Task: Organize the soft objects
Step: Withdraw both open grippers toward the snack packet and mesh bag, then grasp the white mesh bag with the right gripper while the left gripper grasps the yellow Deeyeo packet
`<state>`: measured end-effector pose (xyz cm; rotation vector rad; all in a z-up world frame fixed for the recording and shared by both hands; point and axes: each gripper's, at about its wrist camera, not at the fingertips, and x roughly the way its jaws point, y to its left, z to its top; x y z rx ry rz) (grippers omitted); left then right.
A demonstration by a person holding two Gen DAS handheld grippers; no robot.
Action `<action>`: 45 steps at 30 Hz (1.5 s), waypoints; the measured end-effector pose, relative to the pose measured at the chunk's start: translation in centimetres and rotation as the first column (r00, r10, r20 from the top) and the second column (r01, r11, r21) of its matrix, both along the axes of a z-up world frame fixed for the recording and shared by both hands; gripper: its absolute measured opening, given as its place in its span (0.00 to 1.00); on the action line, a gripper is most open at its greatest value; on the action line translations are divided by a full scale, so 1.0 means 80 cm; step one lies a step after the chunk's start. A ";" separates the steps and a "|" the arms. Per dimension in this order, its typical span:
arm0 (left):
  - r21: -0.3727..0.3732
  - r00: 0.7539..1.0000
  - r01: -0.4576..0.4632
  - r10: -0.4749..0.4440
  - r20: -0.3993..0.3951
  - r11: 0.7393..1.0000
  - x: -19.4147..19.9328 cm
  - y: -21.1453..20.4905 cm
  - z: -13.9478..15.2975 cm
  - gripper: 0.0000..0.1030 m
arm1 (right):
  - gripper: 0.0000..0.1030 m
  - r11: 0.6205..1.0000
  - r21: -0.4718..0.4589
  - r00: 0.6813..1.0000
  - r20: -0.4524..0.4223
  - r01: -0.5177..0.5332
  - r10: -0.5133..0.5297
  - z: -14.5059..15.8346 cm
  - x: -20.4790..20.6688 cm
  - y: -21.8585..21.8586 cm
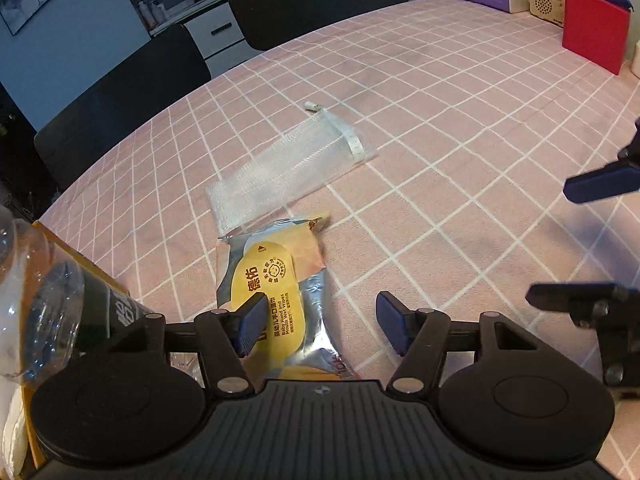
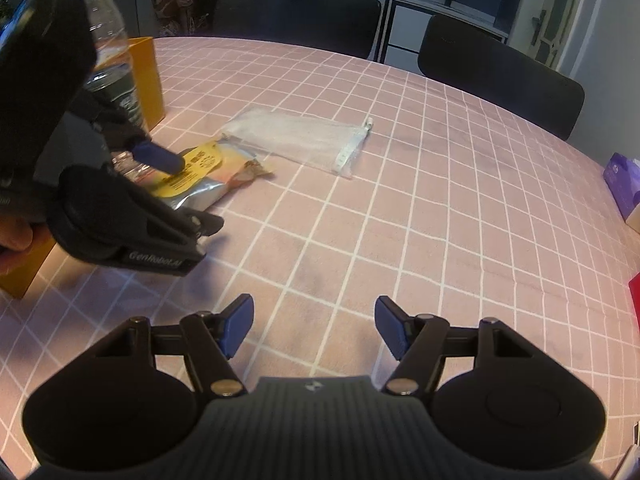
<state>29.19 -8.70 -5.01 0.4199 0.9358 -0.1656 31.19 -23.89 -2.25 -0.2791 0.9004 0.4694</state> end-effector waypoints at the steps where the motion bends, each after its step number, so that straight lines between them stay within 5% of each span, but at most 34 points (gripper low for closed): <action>1: 0.006 1.000 -0.003 0.003 0.004 1.000 0.001 0.000 -0.002 0.71 | 0.65 1.000 0.007 1.000 0.003 0.003 -0.003 -0.001 0.006 0.000; 15: 0.009 1.000 -0.021 0.021 0.002 1.000 0.024 0.001 -0.004 0.71 | 0.65 0.998 0.053 0.987 0.157 -0.041 0.032 -0.008 0.084 0.025; 26: 0.000 0.998 -0.024 0.024 -0.061 1.000 0.039 0.008 -0.003 0.71 | 0.65 0.981 0.017 0.974 0.123 -0.195 0.191 -0.024 0.125 0.062; 34: -0.004 0.998 -0.023 0.023 -0.059 1.000 0.041 0.007 -0.005 0.71 | 0.64 0.982 0.020 0.978 0.097 -0.187 0.184 -0.042 0.159 0.078; 40: -0.011 0.998 -0.027 0.027 -0.059 1.000 0.043 0.006 -0.005 0.71 | 0.38 0.986 0.052 0.987 0.040 -0.157 0.155 -0.055 0.172 0.073; 42: -0.012 0.998 -0.027 0.026 -0.058 1.000 0.043 0.006 -0.006 0.71 | 0.13 0.987 0.060 0.988 0.040 -0.151 0.148 -0.055 0.171 0.070; 45: -0.010 0.998 -0.024 0.024 -0.054 1.000 0.042 0.006 -0.006 0.71 | 0.00 0.988 0.034 0.988 0.055 -0.148 0.146 -0.054 0.166 0.071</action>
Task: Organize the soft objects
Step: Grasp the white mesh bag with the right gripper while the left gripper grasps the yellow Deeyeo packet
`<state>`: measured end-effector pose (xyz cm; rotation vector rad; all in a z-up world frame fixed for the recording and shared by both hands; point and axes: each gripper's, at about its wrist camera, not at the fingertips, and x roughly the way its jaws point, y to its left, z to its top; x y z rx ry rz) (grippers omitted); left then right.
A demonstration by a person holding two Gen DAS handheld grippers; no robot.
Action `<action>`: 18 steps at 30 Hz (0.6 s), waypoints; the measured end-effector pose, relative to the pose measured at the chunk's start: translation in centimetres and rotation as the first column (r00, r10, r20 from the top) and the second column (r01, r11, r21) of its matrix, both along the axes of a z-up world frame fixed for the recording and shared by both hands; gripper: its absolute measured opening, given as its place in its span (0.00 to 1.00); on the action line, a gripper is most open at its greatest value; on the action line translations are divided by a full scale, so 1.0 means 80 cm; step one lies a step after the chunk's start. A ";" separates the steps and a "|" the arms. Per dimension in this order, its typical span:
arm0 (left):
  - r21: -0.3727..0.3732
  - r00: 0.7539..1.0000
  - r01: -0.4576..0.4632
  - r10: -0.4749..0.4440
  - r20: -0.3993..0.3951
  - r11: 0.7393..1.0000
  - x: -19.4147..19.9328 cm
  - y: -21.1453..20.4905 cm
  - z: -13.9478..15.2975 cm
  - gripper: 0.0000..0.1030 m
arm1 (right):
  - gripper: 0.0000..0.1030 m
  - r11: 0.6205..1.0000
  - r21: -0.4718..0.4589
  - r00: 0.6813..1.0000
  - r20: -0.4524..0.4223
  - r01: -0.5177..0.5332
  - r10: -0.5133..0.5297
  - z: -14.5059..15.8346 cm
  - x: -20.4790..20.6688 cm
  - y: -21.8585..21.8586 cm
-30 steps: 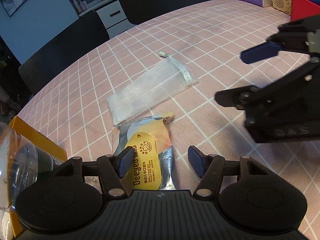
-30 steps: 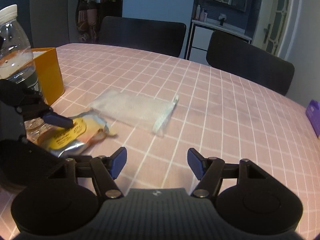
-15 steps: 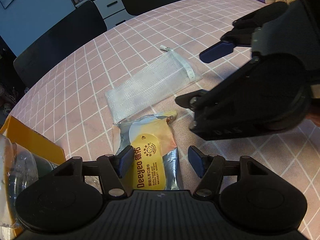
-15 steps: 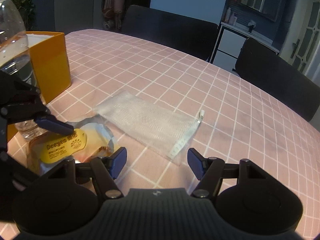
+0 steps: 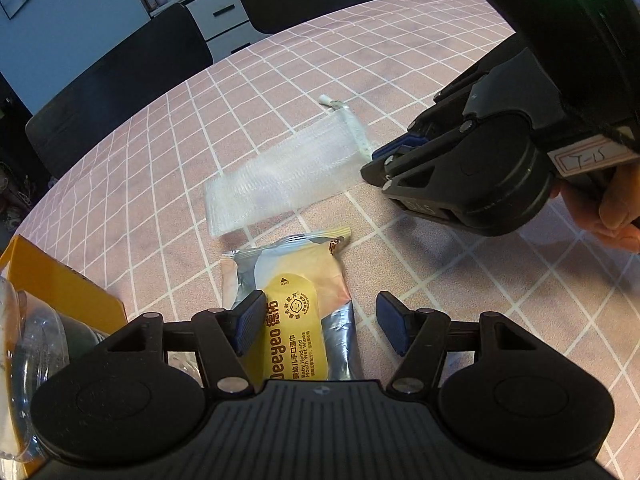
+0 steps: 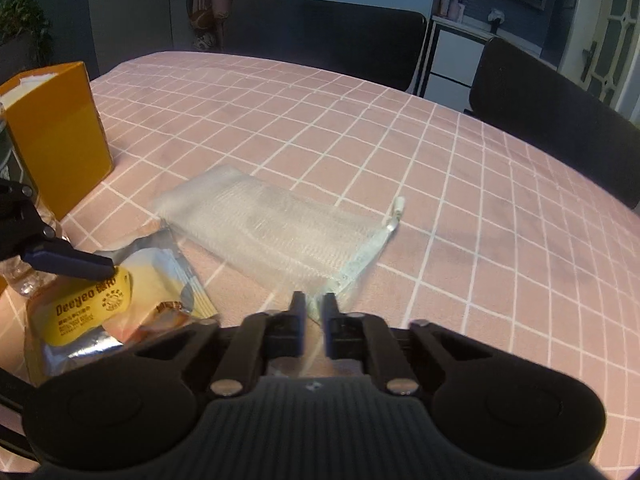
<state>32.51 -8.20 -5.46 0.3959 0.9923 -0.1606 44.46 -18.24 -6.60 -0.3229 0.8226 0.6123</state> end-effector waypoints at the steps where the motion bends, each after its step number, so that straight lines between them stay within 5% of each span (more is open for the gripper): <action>1: -0.001 1.000 -0.001 0.001 0.001 1.000 0.000 0.000 0.000 0.71 | 0.00 1.000 -0.007 1.000 0.003 0.003 -0.003 0.001 -0.002 0.000; 6: -0.008 1.000 0.009 -0.009 0.006 1.000 -0.005 0.001 0.001 0.65 | 0.00 0.998 -0.048 0.998 0.034 0.047 -0.045 0.013 -0.023 -0.006; 14: -0.006 0.995 0.065 -0.065 0.071 0.998 -0.026 -0.004 0.011 0.17 | 0.00 0.979 -0.054 0.978 -0.051 0.198 -0.201 0.040 -0.076 -0.044; 18: 0.026 0.989 0.110 -0.112 0.099 0.994 -0.040 -0.014 0.011 0.06 | 0.00 0.968 -0.074 0.963 -0.110 0.238 -0.246 0.042 -0.116 -0.063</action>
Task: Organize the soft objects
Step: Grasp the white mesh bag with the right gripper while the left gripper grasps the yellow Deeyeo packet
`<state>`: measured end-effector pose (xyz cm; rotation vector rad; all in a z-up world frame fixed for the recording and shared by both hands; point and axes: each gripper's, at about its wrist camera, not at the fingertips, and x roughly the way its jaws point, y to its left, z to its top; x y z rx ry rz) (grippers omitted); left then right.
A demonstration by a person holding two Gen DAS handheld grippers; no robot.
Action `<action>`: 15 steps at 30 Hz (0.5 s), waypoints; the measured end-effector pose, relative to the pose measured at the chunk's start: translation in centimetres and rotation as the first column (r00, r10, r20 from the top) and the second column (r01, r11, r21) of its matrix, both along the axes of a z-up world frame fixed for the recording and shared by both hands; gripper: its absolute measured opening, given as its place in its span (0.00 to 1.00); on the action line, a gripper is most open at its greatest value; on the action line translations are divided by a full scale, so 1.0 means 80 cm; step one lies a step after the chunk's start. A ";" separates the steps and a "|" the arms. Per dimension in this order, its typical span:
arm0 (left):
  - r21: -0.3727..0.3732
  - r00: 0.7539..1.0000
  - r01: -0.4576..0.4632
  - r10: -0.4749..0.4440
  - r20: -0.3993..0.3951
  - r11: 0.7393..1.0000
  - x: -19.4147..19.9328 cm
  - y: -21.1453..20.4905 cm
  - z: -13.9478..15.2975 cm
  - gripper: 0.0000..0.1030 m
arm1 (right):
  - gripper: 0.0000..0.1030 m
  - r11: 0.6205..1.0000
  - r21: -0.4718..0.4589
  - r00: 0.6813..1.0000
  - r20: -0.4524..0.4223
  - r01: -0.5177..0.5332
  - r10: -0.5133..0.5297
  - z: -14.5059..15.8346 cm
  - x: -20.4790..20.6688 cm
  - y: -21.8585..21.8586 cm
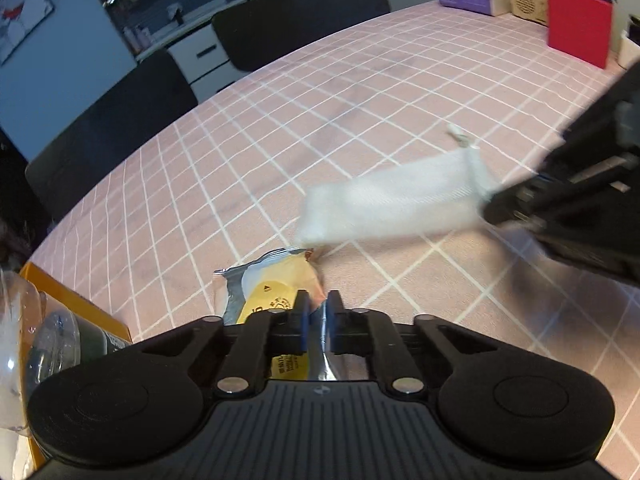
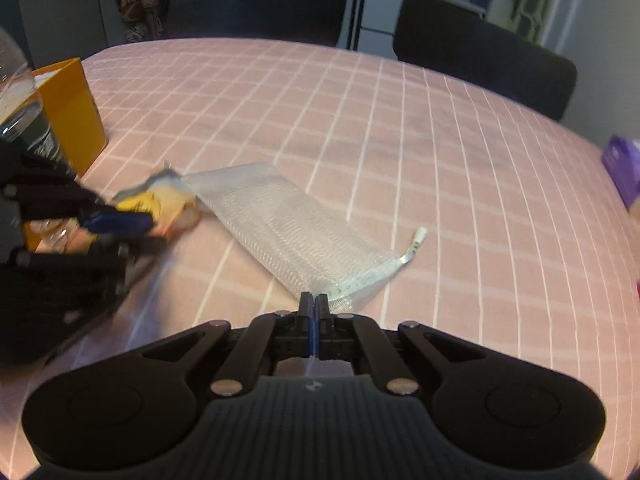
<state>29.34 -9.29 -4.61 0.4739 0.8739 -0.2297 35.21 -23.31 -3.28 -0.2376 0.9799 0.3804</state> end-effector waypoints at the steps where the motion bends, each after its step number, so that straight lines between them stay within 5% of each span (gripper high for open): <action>1: -0.005 1.000 0.008 -0.008 0.005 1.000 -0.003 -0.001 0.000 0.02 | 0.00 1.000 -0.007 1.000 -0.008 0.004 -0.004 0.001 -0.011 -0.005; 15: -0.146 0.984 0.177 -0.180 -0.009 0.973 -0.101 -0.004 0.021 0.00 | 0.00 1.000 -0.013 0.993 -0.120 -0.006 0.004 0.008 -0.129 -0.059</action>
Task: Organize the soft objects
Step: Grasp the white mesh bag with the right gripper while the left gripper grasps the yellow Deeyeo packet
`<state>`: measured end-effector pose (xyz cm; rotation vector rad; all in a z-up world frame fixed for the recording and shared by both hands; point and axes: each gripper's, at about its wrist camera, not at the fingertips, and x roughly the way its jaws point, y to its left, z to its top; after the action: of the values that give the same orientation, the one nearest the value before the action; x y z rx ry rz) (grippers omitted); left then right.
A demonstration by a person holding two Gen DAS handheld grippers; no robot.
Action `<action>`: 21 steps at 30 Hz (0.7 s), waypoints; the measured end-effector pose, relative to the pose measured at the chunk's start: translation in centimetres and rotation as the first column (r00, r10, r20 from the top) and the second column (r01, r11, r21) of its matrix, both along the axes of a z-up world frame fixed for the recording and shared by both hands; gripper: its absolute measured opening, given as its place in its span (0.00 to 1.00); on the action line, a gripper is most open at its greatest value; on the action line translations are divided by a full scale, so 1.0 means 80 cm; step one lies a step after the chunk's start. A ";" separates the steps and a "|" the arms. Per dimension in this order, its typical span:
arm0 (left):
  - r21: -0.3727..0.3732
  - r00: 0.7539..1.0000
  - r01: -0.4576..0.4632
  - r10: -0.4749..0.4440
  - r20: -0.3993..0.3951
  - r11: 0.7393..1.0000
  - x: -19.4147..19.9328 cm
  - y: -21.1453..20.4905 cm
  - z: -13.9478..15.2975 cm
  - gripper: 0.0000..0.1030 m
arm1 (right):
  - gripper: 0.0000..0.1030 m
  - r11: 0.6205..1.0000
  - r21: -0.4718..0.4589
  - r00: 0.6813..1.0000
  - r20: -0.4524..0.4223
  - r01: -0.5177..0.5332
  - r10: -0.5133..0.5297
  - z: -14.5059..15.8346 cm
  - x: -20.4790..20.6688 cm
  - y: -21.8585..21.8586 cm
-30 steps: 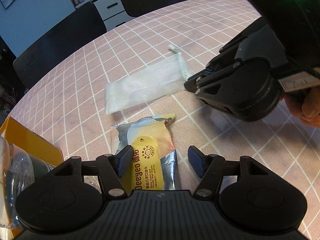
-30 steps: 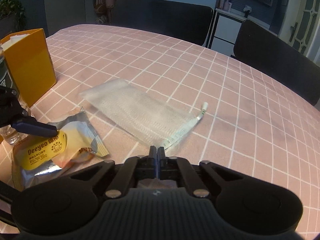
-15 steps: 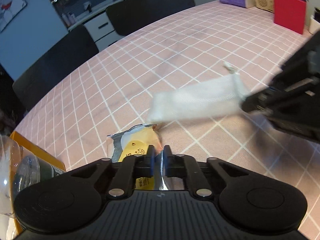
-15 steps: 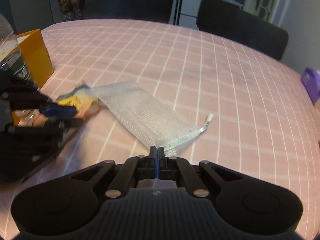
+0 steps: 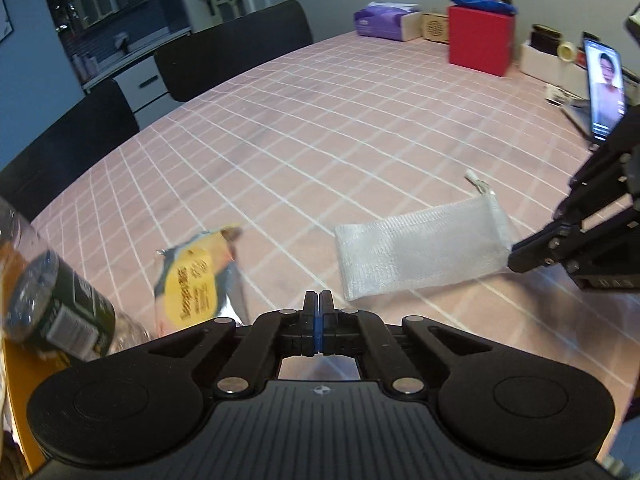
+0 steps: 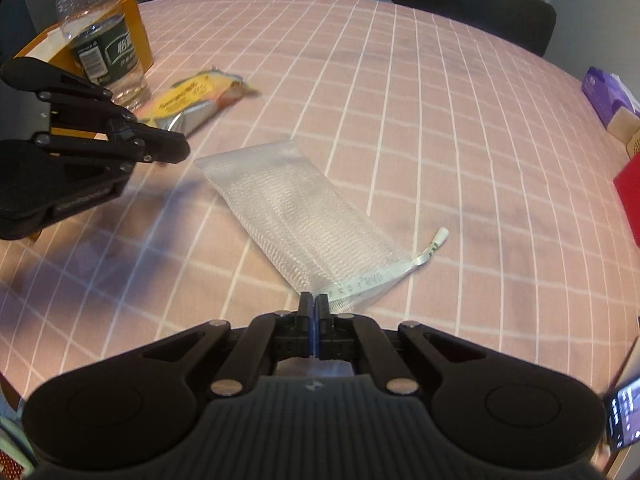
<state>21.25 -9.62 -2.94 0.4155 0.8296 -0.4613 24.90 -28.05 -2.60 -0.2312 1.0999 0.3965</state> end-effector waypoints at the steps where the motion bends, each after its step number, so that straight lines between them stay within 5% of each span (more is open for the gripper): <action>1: -0.005 1.000 0.005 -0.005 -0.017 1.000 -0.001 0.002 0.000 0.00 | 0.04 1.000 0.001 1.000 -0.006 -0.007 0.007 -0.001 -0.002 -0.001; 4: 0.020 1.000 -0.011 0.011 -0.021 1.000 -0.001 0.011 0.000 0.06 | 0.12 1.000 -0.022 1.000 0.021 -0.016 0.016 0.002 -0.003 0.004; 6: 0.044 0.999 -0.039 0.039 0.014 0.998 0.001 0.020 0.004 0.14 | 0.43 0.999 -0.026 0.997 0.067 -0.029 0.030 0.012 -0.004 0.010; 8: 0.053 0.998 -0.065 0.064 0.017 0.997 0.010 0.028 0.007 0.38 | 0.53 0.997 -0.038 0.991 0.116 -0.064 0.068 0.019 -0.002 0.020; 12: 0.073 0.994 -0.111 0.111 0.003 0.991 0.036 0.030 0.002 0.46 | 0.58 0.990 -0.035 0.980 0.143 -0.135 0.138 0.014 0.013 0.041; 14: 0.106 0.992 -0.118 0.122 -0.029 0.987 0.044 0.025 -0.006 0.58 | 0.58 0.990 -0.020 0.983 0.120 -0.139 0.141 0.004 0.021 0.047; 21: 0.226 0.987 -0.158 0.155 0.029 0.961 0.052 0.004 -0.034 0.58 | 0.57 0.991 0.009 0.988 0.071 -0.134 0.134 -0.019 0.031 0.049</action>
<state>25.38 -9.31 -5.66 0.5593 0.9005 -0.2167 27.41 -24.11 -4.15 -0.3059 1.0151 0.5121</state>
